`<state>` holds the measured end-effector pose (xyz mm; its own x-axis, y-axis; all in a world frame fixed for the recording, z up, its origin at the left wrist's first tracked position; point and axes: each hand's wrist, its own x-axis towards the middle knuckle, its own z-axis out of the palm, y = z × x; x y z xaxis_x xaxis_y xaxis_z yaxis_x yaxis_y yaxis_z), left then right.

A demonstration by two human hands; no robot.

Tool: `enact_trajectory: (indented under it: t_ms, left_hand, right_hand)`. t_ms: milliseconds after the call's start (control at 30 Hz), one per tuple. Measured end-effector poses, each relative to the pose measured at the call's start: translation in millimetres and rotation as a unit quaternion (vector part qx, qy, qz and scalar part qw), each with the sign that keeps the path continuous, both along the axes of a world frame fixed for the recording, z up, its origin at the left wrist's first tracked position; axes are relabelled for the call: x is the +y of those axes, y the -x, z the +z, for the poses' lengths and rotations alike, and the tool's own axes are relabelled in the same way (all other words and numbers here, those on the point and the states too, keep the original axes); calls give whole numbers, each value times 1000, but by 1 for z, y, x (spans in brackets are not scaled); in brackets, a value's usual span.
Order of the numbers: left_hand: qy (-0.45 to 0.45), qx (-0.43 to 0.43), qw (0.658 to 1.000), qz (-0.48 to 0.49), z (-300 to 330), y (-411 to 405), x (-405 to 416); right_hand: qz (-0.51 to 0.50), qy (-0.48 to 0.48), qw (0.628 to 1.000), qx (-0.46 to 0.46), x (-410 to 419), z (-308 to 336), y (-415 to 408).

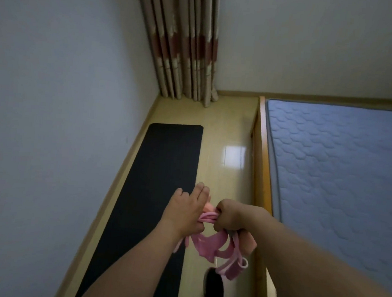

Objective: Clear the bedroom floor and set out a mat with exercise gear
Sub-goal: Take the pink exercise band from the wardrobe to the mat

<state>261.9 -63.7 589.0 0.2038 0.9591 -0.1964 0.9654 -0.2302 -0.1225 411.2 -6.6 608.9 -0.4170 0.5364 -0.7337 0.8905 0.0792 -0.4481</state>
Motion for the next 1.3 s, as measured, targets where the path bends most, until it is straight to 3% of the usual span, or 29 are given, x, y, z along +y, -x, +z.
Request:
enact_trajectory:
  t_ms: [267, 867, 1100, 1300]
  left_hand:
    - [-12, -16, 999, -30, 10, -2, 189]
    - [4, -27, 997, -66, -41, 49, 628]
    - [36, -18, 998, -49, -105, 77, 775]
    - [37, -6, 997, -70, -232, 125, 881]
  right_hand:
    - [-40, -7, 999, 5, 178, 10, -8]
    - [-114, 17, 993, -9, 597, -31, 42]
    - [-131, 37, 991, -7, 743, -104, 72]
    - [-143, 72, 987, -5, 849, -226, 122]
